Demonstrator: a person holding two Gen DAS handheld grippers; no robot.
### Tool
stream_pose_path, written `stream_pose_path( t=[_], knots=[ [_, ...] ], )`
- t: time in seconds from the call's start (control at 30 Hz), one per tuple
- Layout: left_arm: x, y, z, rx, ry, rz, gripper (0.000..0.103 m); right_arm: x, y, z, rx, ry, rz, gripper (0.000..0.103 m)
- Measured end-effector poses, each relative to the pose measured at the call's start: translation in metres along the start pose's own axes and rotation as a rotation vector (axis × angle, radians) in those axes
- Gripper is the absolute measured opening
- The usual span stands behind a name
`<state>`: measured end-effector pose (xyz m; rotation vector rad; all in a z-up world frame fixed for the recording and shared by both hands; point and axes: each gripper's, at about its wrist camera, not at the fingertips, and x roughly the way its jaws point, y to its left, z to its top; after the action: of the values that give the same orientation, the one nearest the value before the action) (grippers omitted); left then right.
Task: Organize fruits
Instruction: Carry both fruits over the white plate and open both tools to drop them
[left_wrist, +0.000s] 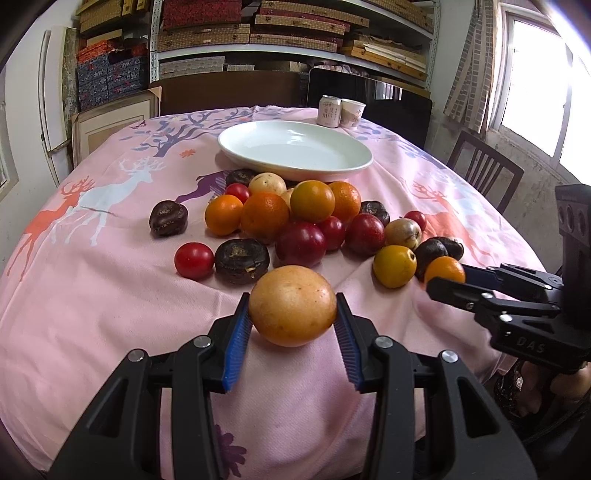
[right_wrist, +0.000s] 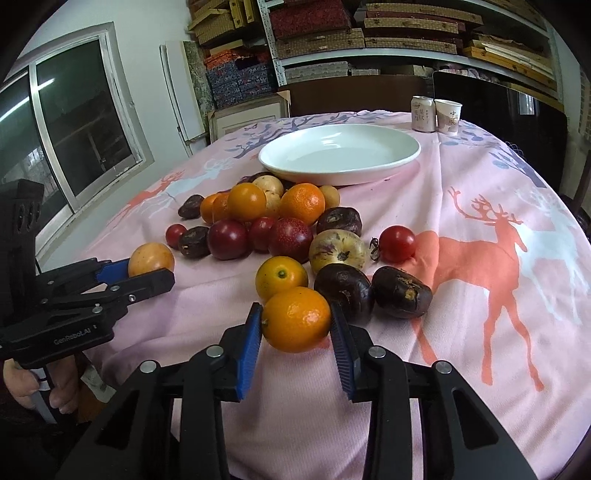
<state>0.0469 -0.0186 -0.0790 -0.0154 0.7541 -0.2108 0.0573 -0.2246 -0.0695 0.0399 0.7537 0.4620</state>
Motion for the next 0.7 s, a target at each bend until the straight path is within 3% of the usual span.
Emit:
stream_pose_path(
  t=[0.13, 0.33, 0.43, 0.53, 0.7],
  knots=[
    [-0.001, 0.002, 0.01, -0.005, -0.005, -0.021, 0.043, -0.019, -0.005, 0.016, 0.007, -0.054, 0.033, 0.037],
    [0.013, 0.01, 0.062, -0.016, -0.009, -0.063, 0.043, -0.016, -0.036, 0.07, 0.063, -0.085, 0.037, 0.037],
    [0.029, 0.015, 0.095, -0.013, -0.005, -0.068, 0.043, -0.002, -0.05, 0.104, 0.089, -0.085, 0.052, 0.037],
    [0.055, 0.017, 0.137, -0.001, 0.009, -0.064, 0.043, 0.021, -0.063, 0.138, 0.083, -0.094, 0.015, 0.037],
    [0.128, 0.027, 0.194, -0.032, 0.098, -0.045, 0.043, 0.082, -0.089, 0.184, 0.123, -0.038, -0.021, 0.037]
  ],
)
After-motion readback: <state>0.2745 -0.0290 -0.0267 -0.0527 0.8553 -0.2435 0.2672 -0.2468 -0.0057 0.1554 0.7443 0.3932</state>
